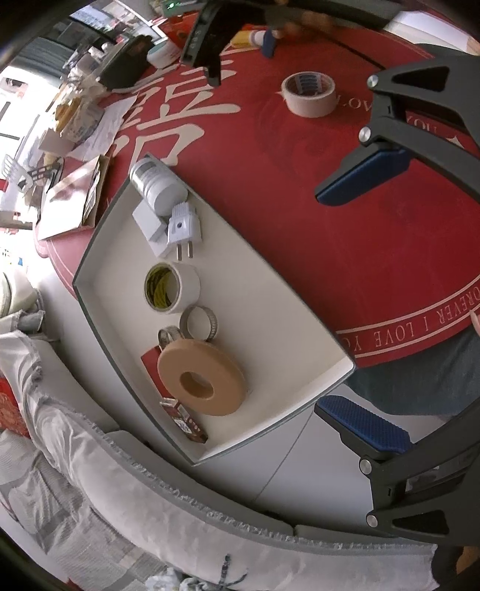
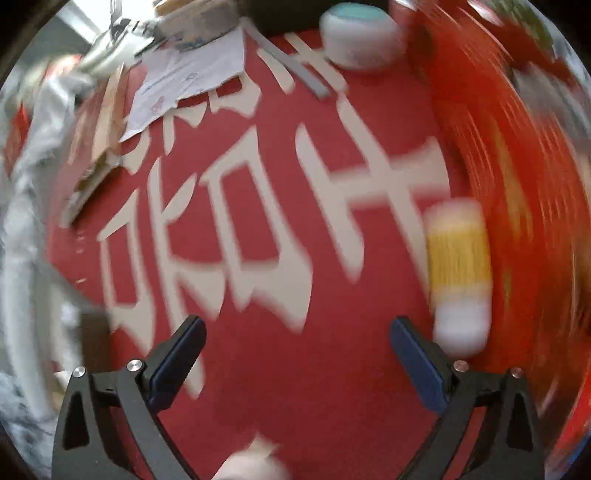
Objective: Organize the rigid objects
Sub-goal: 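Move both grippers back over the table toward the tape roll and pill bottle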
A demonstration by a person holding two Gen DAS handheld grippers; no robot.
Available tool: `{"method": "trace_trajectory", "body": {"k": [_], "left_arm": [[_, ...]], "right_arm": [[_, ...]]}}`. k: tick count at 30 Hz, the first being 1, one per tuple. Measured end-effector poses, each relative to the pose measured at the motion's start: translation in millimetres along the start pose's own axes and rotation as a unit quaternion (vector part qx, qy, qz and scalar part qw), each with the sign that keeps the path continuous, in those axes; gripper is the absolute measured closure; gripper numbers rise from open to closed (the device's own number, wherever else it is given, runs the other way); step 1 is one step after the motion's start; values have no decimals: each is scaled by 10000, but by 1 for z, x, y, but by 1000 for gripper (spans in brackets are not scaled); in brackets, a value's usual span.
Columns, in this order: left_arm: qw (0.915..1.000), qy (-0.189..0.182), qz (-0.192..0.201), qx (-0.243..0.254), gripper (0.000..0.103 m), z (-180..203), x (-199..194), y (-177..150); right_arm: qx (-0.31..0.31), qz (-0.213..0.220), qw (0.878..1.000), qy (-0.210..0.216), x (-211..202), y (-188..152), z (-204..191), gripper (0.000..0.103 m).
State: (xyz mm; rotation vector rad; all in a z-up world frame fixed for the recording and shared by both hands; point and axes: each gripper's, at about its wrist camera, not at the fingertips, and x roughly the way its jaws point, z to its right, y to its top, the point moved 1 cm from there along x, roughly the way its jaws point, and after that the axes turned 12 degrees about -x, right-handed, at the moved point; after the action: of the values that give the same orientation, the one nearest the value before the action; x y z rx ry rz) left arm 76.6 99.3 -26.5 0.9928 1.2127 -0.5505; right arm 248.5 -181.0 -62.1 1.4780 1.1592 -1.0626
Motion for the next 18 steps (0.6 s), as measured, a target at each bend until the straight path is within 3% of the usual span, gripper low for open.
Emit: {"method": "trace_trajectory", "body": {"k": [2, 6, 9, 13, 18], "left_arm": [[10000, -5, -2, 42, 0, 1, -1, -3], [10000, 21, 10, 40, 0, -2, -5, -7], [10000, 70, -36, 30, 0, -4, -5, -9], [9999, 145, -58, 30, 0, -6, -4, -7], [9997, 222, -103, 27, 0, -6, 0, -5]], "right_arm": [[-215, 116, 9997, 86, -4, -18, -8, 2], [-945, 1163, 9816, -1181, -27, -5, -22, 2], [-1086, 1000, 9734, -1749, -15, 21, -29, 2], [-902, 741, 9731, -1986, 4, 43, -22, 2], [-1169, 619, 9583, -2534, 16, 69, -8, 2]]}}
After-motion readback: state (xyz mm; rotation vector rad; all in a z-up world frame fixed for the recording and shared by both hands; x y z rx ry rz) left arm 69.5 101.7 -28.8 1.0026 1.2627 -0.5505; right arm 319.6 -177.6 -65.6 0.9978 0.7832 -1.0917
